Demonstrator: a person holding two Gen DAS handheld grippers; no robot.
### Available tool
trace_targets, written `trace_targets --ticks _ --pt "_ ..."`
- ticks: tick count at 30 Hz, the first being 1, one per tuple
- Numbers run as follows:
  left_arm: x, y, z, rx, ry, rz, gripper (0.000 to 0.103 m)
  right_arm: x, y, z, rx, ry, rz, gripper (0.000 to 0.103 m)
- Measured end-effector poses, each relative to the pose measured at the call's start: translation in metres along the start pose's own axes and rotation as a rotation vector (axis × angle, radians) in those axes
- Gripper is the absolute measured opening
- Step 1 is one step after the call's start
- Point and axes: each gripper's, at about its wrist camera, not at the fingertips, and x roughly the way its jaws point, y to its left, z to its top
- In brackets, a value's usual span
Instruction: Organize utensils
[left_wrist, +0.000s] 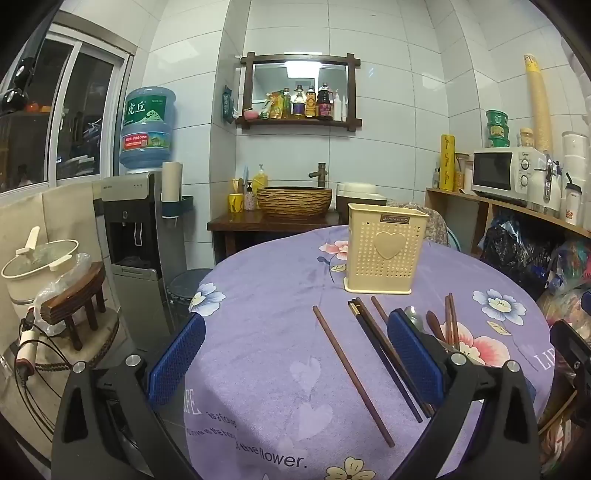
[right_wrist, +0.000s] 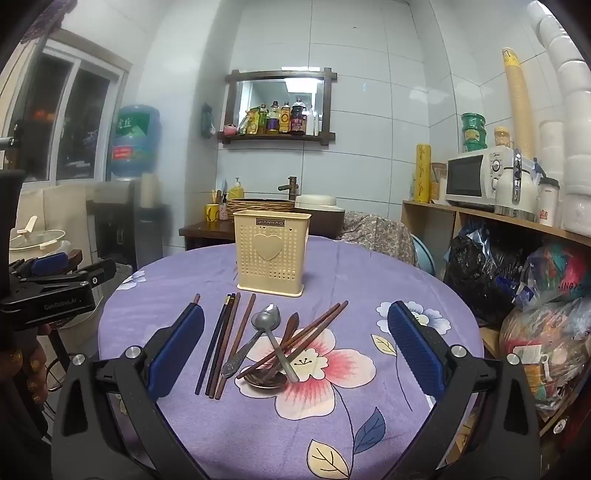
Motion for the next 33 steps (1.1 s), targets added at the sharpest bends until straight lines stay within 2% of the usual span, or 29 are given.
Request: trace_targets --ticks 33 --pt "0.0028 -0.0077 -0.0003 0.035 0.015 -0.001 0.098 0.0027 -0.0022 -0.0017 -0.002 0.008 -0.008 0.098"
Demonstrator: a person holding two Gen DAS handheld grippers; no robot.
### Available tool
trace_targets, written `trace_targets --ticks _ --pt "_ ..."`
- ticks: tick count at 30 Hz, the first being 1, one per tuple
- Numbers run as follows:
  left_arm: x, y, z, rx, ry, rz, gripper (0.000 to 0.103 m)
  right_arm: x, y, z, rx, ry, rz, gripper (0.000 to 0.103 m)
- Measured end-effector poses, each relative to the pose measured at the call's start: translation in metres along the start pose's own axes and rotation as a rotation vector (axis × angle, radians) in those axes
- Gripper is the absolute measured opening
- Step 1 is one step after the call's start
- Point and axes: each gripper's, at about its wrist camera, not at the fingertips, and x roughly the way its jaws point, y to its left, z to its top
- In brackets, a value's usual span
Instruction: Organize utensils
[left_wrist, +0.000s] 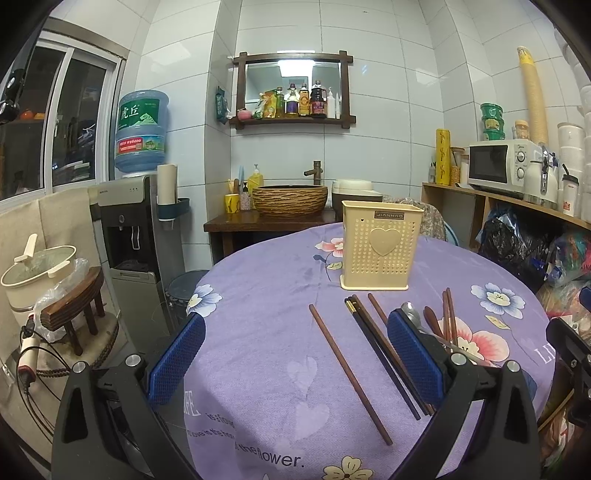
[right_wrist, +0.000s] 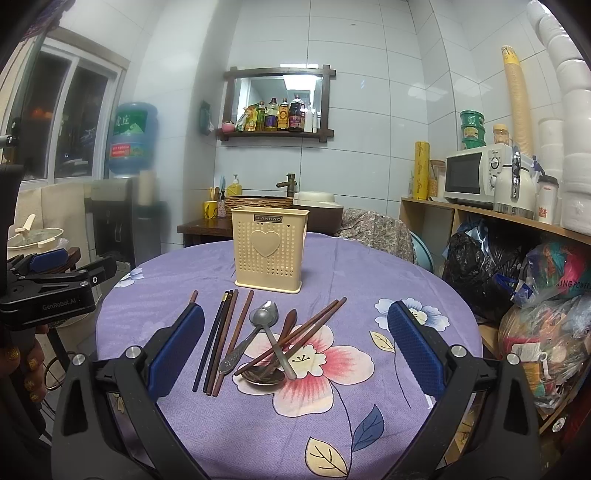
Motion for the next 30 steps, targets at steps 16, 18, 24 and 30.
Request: trace_targets --ticks 16,18,24,30 --pt "0.0019 0.0013 -0.0009 -0.005 0.009 0.003 0.098 0.001 0.0005 -0.0024 -0.003 0.0 0.002 0.098" --pt "0.0018 0.0014 -0.0013 -0.008 0.01 0.001 0.098 0.002 0.0008 -0.0035 -0.002 0.002 0.003 0.098" --pt "0.0018 0.0018 -0.0013 -0.003 0.011 -0.001 0.098 0.002 0.0021 -0.0028 -0.002 0.003 -0.001 0.098" --pt "0.0025 0.0024 -0.001 -0.005 0.015 0.003 0.098 0.0019 0.0029 -0.0026 -0.003 0.006 0.001 0.098"
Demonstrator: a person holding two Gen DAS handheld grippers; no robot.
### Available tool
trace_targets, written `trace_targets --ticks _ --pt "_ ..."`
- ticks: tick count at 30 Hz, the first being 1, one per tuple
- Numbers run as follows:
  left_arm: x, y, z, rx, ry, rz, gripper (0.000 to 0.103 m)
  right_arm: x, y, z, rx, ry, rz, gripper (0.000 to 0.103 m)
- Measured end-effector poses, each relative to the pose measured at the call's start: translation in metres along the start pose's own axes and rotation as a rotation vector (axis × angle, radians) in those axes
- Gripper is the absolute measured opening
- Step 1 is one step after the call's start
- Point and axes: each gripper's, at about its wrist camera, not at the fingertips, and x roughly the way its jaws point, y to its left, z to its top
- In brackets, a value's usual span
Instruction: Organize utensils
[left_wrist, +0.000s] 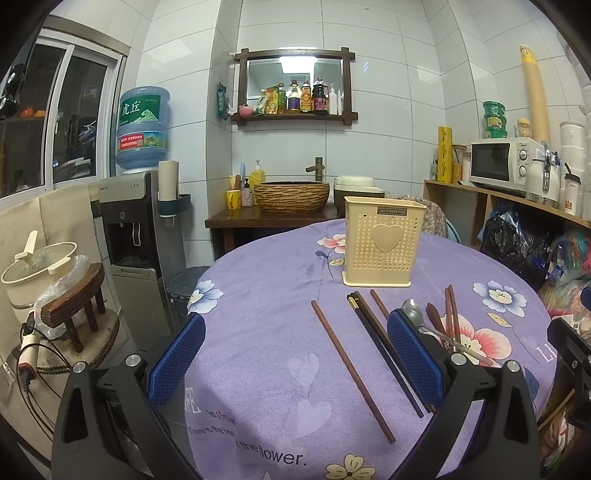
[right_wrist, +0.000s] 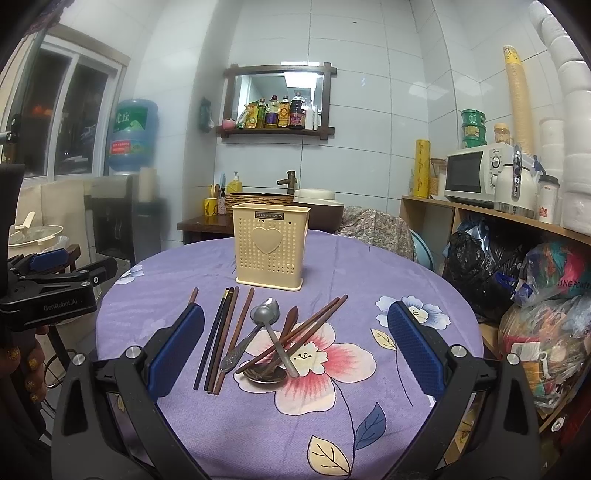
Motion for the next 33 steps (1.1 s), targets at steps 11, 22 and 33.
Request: trace_targets --ticks 11,22,33 --pt "0.0008 0.0 0.0004 0.002 0.003 0.0 0.098 0.0003 0.0001 -0.0009 0.001 0.0 0.0 0.098" --pt "0.0025 0.0019 0.0005 0.006 0.011 0.0 0.098 0.0029 -0.0002 -0.0014 0.0 0.01 0.001 0.098" --pt "0.0062 -0.0005 -0.0006 0.013 0.028 0.0 0.098 0.0071 0.0009 -0.0027 -0.004 0.031 -0.002 0.098"
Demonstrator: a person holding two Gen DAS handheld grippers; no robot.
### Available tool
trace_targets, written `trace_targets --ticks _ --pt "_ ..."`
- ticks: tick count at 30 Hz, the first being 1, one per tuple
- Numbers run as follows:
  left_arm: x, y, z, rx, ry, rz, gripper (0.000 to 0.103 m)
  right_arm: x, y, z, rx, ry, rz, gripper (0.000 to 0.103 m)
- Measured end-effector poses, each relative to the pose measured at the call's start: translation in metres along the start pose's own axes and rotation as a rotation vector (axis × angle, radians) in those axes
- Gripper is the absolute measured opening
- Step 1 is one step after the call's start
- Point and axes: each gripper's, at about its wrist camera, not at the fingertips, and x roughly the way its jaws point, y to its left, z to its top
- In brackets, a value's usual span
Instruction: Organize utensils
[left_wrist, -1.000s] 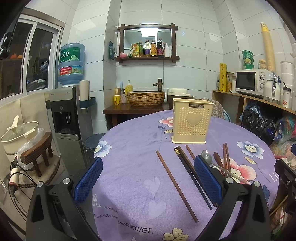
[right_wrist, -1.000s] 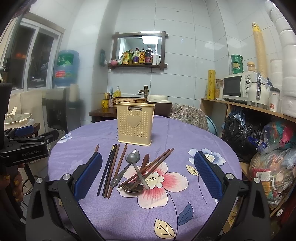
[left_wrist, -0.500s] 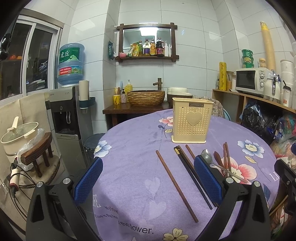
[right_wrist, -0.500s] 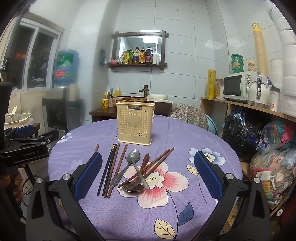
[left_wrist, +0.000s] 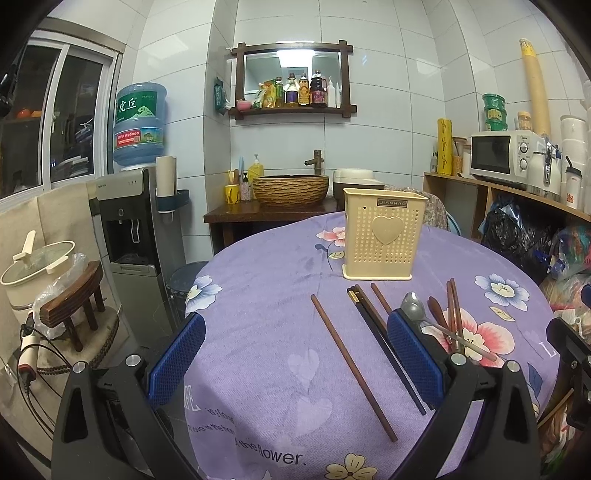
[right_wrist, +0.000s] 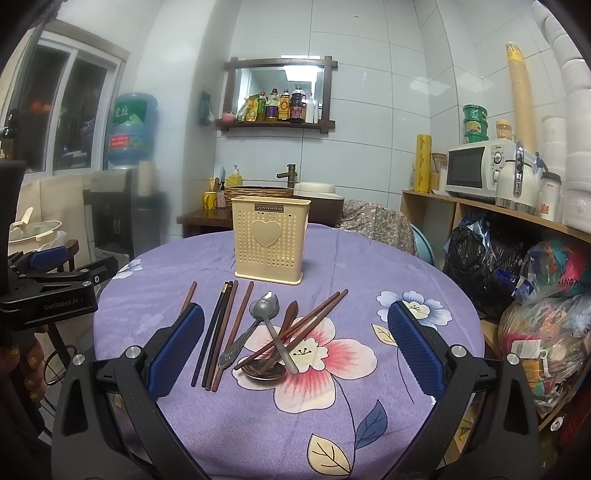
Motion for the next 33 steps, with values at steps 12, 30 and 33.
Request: trace_targets --ticks 12,30,33 --pt "0.013 0.005 -0.006 -0.013 0.051 -0.005 0.098 0.008 -0.001 -0.001 -0.002 0.025 -0.012 0.098" --pt "0.058 0.01 -0.003 0.024 0.195 -0.142 0.098 0.075 -0.034 0.009 -0.04 0.205 0.029 0.098" --pt "0.069 0.008 0.003 0.048 0.213 -0.172 0.098 0.097 -0.041 0.009 -0.03 0.263 0.013 0.098"
